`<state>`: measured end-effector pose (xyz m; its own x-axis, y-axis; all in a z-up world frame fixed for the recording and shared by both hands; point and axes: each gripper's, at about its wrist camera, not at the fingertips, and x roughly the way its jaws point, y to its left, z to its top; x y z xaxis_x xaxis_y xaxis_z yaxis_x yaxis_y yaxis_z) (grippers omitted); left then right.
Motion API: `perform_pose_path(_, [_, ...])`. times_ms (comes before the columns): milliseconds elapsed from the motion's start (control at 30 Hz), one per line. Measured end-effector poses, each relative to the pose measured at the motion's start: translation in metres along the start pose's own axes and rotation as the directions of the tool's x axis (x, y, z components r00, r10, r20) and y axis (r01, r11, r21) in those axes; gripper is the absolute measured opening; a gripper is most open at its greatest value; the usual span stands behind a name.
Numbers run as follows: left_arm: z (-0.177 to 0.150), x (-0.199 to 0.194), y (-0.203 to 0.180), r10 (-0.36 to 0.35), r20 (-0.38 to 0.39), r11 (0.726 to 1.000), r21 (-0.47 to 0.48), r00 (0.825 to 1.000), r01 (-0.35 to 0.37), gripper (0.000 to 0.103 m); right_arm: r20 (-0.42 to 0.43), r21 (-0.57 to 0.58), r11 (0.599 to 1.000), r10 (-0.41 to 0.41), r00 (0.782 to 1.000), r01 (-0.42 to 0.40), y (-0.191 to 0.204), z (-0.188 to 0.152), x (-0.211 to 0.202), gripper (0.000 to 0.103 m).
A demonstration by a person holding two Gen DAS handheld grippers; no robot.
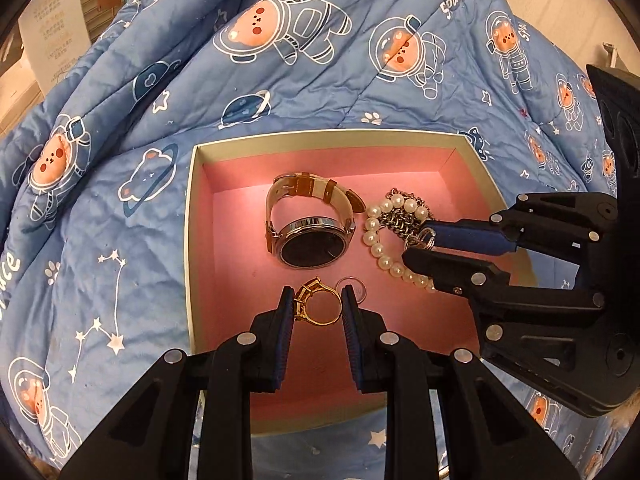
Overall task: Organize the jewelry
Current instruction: 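Carry the silver charm and gold ring into the pink box with both tools, then open both tools to drop the silver charm and gold ring in the box, then withdraw both tools from the box toward the gold charms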
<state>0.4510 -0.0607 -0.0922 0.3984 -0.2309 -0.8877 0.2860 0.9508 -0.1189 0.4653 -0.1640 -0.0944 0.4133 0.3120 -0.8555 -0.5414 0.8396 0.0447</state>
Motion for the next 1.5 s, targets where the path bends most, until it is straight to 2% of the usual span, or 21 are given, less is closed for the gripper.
perform_pose_path(67, [0.002, 0.0, 0.0, 0.005, -0.003, 1.0, 0.002, 1.0, -0.005, 0.023, -0.007, -0.008, 1.0, 0.0, 1.0, 0.0, 0.001, 0.001, 0.002, 0.019])
perform_pose_path(167, [0.003, 0.0, -0.008, 0.046, 0.005, 0.997, 0.057, 0.999, -0.047, 0.023, -0.032, -0.019, 1.0, -0.015, 0.999, 0.014, 0.0, 0.003, 0.008, 0.019])
perform_pose_path(267, [0.003, -0.002, -0.015, 0.019, 0.009, 0.996, 0.089, 1.0, -0.02, 0.023, -0.055, -0.022, 0.999, -0.041, 0.998, 0.039, -0.003, 0.003, 0.014, 0.019])
perform_pose_path(367, [0.002, 0.003, -0.022, 0.027, -0.008, 0.991, 0.13, 1.0, -0.025, 0.023, -0.062, -0.02, 0.999, -0.034, 0.997, 0.033, -0.005, 0.004, 0.015, 0.019])
perform_pose_path(567, [0.0, 0.015, -0.011, -0.001, -0.054, 0.995, 0.102, 0.999, 0.007, 0.023, -0.075, -0.039, 0.999, -0.04, 0.996, 0.038, -0.004, 0.008, 0.019, 0.019])
perform_pose_path(833, [-0.001, 0.016, -0.014, -0.007, -0.052, 0.996, 0.085, 0.999, 0.011, 0.024, -0.069, -0.016, 0.999, -0.031, 0.997, 0.03, -0.004, 0.011, 0.024, 0.019])
perform_pose_path(967, [-0.001, 0.009, -0.015, -0.023, -0.015, 0.997, 0.08, 1.0, 0.024, 0.034, -0.046, -0.023, 0.999, -0.033, 0.998, 0.032, -0.002, 0.008, 0.018, 0.019])
perform_pose_path(1000, [-0.001, 0.006, -0.016, -0.007, -0.005, 0.996, 0.087, 1.0, 0.007, 0.037, -0.035, -0.025, 0.999, -0.04, 0.999, 0.039, -0.003, 0.008, 0.016, 0.019])
perform_pose_path(1067, [-0.003, 0.001, -0.019, 0.038, 0.022, 0.993, 0.11, 0.999, -0.04, 0.05, -0.013, -0.025, 0.998, -0.059, 0.998, 0.058, -0.004, 0.008, 0.011, 0.021])
perform_pose_path(1100, [-0.003, -0.002, -0.019, 0.048, 0.036, 0.992, 0.116, 0.998, -0.052, 0.052, -0.004, -0.026, 0.997, -0.069, 0.998, 0.069, -0.005, 0.008, 0.008, 0.028])
perform_pose_path(1133, [-0.003, -0.006, -0.019, 0.049, 0.048, 0.992, 0.114, 0.998, -0.054, 0.054, 0.01, -0.025, 0.996, -0.084, 0.996, 0.084, -0.006, 0.008, 0.004, 0.041])
perform_pose_path(1200, [-0.004, -0.013, -0.017, 0.047, 0.065, 0.993, 0.106, 0.997, -0.054, 0.06, 0.059, -0.023, 0.994, -0.106, 0.993, 0.108, -0.007, 0.007, -0.007, 0.054])
perform_pose_path(1367, [-0.018, -0.038, -0.018, 0.11, 0.146, 0.984, 0.124, 0.983, -0.129, 0.08, 0.128, 0.041, 0.993, -0.115, 0.985, 0.111, -0.016, -0.006, -0.035, 0.063])
perform_pose_path(1500, [-0.046, -0.062, -0.019, 0.108, 0.214, 0.983, 0.12, 0.971, -0.136, 0.092, 0.18, 0.059, 0.993, -0.111, 0.977, 0.102, -0.013, -0.032, -0.058, 0.074])
